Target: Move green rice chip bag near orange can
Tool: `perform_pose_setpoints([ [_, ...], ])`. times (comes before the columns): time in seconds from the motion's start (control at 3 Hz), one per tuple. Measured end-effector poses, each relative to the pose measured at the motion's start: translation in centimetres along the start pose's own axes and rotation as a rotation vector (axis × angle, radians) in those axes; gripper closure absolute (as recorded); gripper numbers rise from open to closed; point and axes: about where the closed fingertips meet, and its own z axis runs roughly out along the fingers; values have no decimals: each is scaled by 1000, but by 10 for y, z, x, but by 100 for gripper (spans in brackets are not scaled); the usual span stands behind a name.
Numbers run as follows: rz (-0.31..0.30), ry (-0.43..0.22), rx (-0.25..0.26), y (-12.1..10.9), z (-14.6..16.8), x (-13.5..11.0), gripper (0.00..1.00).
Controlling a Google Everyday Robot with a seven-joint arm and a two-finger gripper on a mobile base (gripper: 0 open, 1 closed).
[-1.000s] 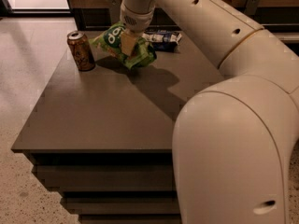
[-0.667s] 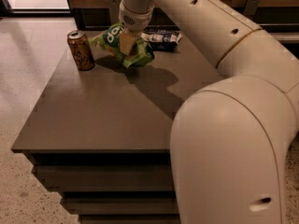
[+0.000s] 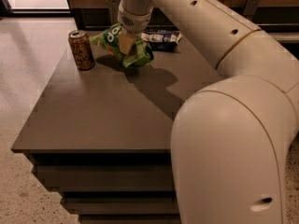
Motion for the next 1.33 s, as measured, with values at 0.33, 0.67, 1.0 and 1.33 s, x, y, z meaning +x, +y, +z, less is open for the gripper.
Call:
perform_pose_setpoints([
  [0.33, 3, -1, -6, 3, 1, 0, 13],
  [0.67, 2, -2, -10, 9, -1, 6, 0],
  [1.0, -3, -5, -11, 13, -5, 10, 0],
  [1.33, -25, -11, -18, 18, -11, 16, 0],
])
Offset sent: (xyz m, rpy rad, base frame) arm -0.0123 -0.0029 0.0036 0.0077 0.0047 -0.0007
